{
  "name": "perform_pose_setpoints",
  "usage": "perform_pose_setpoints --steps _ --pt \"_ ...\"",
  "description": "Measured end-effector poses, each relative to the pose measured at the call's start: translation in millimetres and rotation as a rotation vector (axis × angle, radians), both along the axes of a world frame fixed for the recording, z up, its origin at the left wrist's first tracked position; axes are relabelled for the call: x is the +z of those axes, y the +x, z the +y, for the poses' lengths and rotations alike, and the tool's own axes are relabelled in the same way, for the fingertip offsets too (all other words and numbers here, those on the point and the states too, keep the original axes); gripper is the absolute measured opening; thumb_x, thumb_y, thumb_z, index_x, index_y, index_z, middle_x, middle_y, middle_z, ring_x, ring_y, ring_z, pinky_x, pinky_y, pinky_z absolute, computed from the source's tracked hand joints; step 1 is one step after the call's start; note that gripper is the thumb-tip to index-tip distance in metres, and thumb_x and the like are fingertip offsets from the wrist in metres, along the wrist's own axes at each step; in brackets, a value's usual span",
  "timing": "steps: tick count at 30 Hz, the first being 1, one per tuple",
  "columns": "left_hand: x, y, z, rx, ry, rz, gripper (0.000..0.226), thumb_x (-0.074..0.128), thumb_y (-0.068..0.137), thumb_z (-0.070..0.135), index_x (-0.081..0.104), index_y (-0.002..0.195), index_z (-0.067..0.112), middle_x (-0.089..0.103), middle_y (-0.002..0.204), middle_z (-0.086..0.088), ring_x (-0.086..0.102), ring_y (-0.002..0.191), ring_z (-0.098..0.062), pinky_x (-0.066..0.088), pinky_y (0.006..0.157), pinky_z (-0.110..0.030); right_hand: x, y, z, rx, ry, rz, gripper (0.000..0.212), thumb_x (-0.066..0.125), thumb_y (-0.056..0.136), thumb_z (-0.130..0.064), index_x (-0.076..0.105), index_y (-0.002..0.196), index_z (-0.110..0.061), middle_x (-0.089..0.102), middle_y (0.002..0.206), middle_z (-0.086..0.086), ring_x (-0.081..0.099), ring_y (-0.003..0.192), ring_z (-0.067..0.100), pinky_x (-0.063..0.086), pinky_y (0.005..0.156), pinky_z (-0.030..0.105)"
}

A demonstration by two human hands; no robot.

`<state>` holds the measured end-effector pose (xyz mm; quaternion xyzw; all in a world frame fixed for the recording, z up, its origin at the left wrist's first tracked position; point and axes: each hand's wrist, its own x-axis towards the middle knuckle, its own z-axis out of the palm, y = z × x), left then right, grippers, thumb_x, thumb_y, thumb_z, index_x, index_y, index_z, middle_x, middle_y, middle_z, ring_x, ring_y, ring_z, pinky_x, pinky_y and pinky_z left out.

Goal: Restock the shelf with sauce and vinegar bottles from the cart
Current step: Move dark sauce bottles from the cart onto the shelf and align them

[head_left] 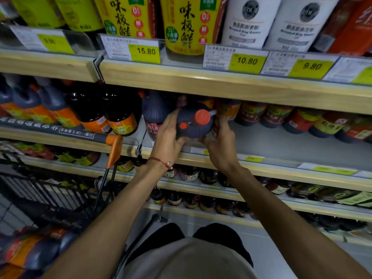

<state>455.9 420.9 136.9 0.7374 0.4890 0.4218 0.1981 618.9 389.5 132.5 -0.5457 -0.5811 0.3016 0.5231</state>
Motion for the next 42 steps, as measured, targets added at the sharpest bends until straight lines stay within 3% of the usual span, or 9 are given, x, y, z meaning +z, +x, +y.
perform_pose_setpoints --steps 4,6,11,21,24,30,36,39,42 --pt "-10.8 -8.2 8.3 0.049 0.055 -0.068 0.078 0.087 0.069 0.003 0.055 0.14 0.001 0.055 0.127 -0.012 0.052 0.12 -0.014 0.04 0.108 -0.017 -16.7 -7.5 17.1 0.004 0.027 0.018 0.064 0.078 0.084 0.008 0.047 0.139 -0.004 0.061 0.136 -0.001 0.059 0.128 0.005 0.052 0.101 0.02" --pt "-16.7 -10.8 12.5 0.065 0.049 -0.104 0.076 0.092 0.067 0.012 0.06 0.136 0.001 0.06 0.121 -0.005 0.058 0.115 -0.012 0.045 0.104 -0.017 -21.6 -10.4 23.3 -0.005 0.017 0.033 0.068 0.081 0.081 0.006 0.047 0.139 -0.007 0.063 0.133 -0.008 0.06 0.127 0.001 0.052 0.101 0.022" --pt "-36.0 -8.9 21.7 0.056 -0.102 -0.37 0.087 0.09 0.071 0.036 0.052 0.147 0.016 0.061 0.141 -0.005 0.057 0.133 -0.02 0.052 0.105 -0.051 -26.1 -12.6 33.6 -0.01 -0.002 0.012 0.072 0.087 0.077 -0.015 0.047 0.136 -0.027 0.063 0.134 -0.008 0.06 0.13 0.013 0.053 0.107 0.041" --pt "-42.0 -2.2 24.3 0.134 -0.288 -0.651 0.073 0.078 0.072 -0.019 0.051 0.14 -0.007 0.058 0.135 -0.013 0.057 0.129 -0.024 0.052 0.092 -0.012 -37.0 -26.2 43.3 -0.081 -0.088 -0.047 0.075 0.077 0.075 -0.053 0.05 0.141 -0.029 0.068 0.135 -0.003 0.065 0.125 0.021 0.055 0.1 0.054" --pt "-42.1 -1.9 22.1 0.19 -0.313 -0.711 0.065 0.072 0.076 -0.023 0.052 0.136 -0.011 0.059 0.13 -0.011 0.059 0.121 -0.023 0.054 0.08 -0.01 -35.1 -34.5 44.5 -0.131 -0.086 -0.13 0.072 0.076 0.081 -0.05 0.05 0.143 -0.022 0.072 0.128 0.003 0.068 0.118 0.031 0.056 0.093 0.053" --pt "-42.0 -6.6 17.2 0.2 -0.286 -0.605 0.063 0.081 0.079 -0.007 0.06 0.137 0.003 0.065 0.126 0.0 0.064 0.115 -0.011 0.056 0.096 -0.025 -30.8 -42.4 37.1 -0.124 -0.051 -0.092 0.069 0.081 0.088 -0.035 0.049 0.146 -0.012 0.067 0.137 0.003 0.064 0.125 0.021 0.055 0.098 0.037" --pt "-41.9 -31.9 9.6 0.358 -0.124 -0.473 0.04 0.072 0.085 -0.007 0.065 0.121 0.008 0.069 0.11 0.0 0.066 0.104 -0.002 0.057 0.094 -0.028 -26.6 -58.1 12.5 -0.312 0.046 -0.157 0.035 0.077 0.088 -0.014 0.061 0.119 -0.01 0.06 0.114 0.007 0.06 0.104 0.02 0.052 0.089 0.037" --pt "-37.2 -49.8 12.8 0.429 -0.091 -0.482 0.047 0.07 0.085 -0.009 0.054 0.127 0.005 0.056 0.12 -0.002 0.06 0.105 -0.002 0.055 0.091 -0.021 -13.8 -74.3 10.1 -0.134 -0.036 -0.109 0.029 0.073 0.092 -0.01 0.064 0.119 -0.011 0.066 0.102 -0.001 0.064 0.09 0.009 0.054 0.08 0.024" --pt "-40.0 -54.3 26.6 0.359 -0.173 -0.443 0.065 0.072 0.088 0.0 0.041 0.144 0.004 0.04 0.138 -0.002 0.051 0.128 -0.016 0.049 0.106 -0.028 -6.5 -76.9 20.7 0.091 -0.181 -0.141 0.037 0.069 0.096 -0.01 0.063 0.132 -0.008 0.069 0.113 0.0 0.067 0.105 0.014 0.055 0.092 0.028"
